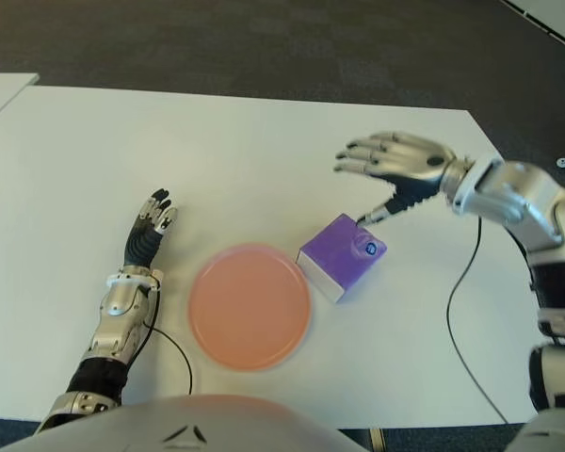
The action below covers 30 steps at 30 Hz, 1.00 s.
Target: Put the tissue paper into the plate.
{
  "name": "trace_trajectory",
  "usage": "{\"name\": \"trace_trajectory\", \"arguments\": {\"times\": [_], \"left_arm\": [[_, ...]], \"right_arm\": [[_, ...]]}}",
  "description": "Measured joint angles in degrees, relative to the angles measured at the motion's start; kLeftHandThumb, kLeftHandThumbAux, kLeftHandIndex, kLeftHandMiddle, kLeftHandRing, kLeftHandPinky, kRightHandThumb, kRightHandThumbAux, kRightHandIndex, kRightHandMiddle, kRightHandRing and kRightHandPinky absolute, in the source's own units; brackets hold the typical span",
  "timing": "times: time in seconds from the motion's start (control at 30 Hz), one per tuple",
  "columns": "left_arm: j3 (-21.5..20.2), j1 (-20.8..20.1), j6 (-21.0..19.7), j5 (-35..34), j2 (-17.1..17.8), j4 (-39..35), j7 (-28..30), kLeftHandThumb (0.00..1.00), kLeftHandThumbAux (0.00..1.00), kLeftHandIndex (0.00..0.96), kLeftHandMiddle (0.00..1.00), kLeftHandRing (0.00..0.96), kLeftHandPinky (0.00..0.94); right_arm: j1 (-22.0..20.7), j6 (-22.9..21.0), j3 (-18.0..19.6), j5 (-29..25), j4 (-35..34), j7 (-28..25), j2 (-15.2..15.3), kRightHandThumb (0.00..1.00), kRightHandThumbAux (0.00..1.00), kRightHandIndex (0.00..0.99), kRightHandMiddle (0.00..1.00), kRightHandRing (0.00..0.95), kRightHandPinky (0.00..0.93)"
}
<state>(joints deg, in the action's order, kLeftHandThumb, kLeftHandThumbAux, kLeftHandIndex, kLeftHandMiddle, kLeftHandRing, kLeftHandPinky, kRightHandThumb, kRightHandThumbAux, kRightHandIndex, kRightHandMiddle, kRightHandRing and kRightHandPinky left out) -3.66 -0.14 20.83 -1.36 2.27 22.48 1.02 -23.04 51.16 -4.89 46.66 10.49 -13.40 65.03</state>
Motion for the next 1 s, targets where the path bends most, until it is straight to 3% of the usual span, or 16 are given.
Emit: {"name": "trace_trajectory", "arguments": {"times": [0.1,0.2,0.57,1.0], "left_arm": [[-0.06,0.59,-0.01,-0.27,0.37,0.14,0.29,0.000,0.458,0.000,0.000,0.000,0.000],[-0.04,0.94,0.00,-0.30,0.55,0.18,0.33,0.000,0.457,0.000,0.000,0.000,0.000],[0.35,1.32,0.23,-0.37,0.47,0.10,0.96,0.000,0.457,0.000,0.000,0.000,0.000],[0.18,1.21,0.20,-1.03,0.73,0.16,1.90,0.000,0.454,0.000,0.000,0.000,0.000]], "right_arm": [[4.66,1.63,-0.44,5.07,0.43,4.39,1.35,0.457,0.193,0.000,0.000,0.000,0.000],[6.55,3.03,-0.66,6.77,0.59,6.79,2.08,0.458,0.193,0.000,0.000,0.000,0.000],[7.68,4.01,-0.57,7.08,1.10,12.43,3.79,0.443,0.201,0.000,0.000,0.000,0.000],[13.20,0.66,0.40,7.54,3.27,18.24,3.78,0.447,0.173,0.000,0.000,0.000,0.000]]}}
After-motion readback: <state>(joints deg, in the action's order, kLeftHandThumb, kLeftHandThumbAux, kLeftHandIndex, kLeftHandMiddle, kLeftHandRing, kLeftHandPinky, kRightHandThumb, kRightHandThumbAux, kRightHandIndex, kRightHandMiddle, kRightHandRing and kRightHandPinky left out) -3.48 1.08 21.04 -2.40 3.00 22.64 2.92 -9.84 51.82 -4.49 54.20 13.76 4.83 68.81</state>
